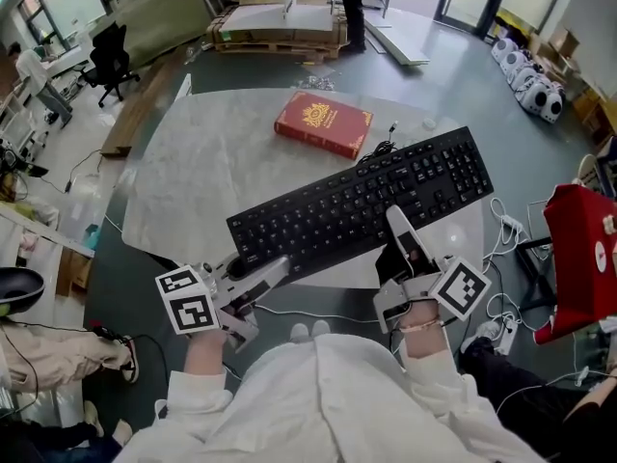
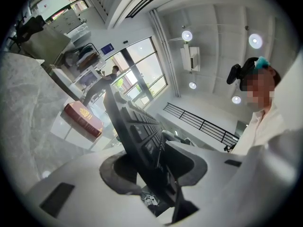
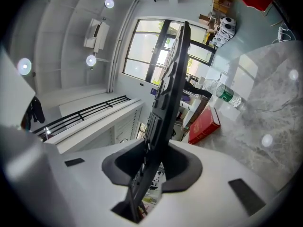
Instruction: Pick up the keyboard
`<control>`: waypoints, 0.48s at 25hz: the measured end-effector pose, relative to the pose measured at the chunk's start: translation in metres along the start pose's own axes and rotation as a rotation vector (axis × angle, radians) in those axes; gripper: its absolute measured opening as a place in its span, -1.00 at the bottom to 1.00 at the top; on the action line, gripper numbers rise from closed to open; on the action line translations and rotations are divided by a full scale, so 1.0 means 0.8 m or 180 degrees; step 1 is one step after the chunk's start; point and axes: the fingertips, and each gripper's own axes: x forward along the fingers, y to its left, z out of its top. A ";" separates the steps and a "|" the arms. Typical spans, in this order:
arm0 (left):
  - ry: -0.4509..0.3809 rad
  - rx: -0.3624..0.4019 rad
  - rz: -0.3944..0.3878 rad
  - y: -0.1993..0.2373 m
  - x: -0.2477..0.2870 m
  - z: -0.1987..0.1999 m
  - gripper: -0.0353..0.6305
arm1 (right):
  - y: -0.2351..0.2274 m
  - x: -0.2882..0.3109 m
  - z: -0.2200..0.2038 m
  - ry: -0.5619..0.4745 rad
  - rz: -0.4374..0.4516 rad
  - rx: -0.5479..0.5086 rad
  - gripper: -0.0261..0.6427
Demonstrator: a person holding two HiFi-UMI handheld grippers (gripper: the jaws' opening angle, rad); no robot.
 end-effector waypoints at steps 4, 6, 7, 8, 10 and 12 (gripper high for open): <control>-0.0022 0.0025 -0.0019 -0.003 0.000 0.003 -0.43 | 0.002 -0.003 0.002 -0.0056 0.0007 -0.0012 -0.56; -0.0025 0.0060 -0.0026 -0.004 0.000 0.004 -0.43 | 0.004 -0.003 0.003 -0.0071 0.0040 -0.0034 -0.56; -0.0021 0.0081 -0.0028 -0.005 0.000 0.005 -0.43 | 0.005 -0.003 0.004 -0.0071 0.0062 -0.0054 -0.56; -0.0016 0.0098 -0.0030 -0.006 0.001 0.006 -0.43 | 0.007 -0.004 0.005 -0.0066 0.0079 -0.0074 -0.56; -0.0007 0.0115 -0.0032 -0.009 0.000 0.008 -0.43 | 0.010 -0.005 0.005 -0.0052 0.0088 -0.0082 -0.56; -0.0005 0.0118 -0.0031 -0.009 0.000 0.008 -0.43 | 0.010 -0.005 0.004 -0.0044 0.0082 -0.0082 -0.56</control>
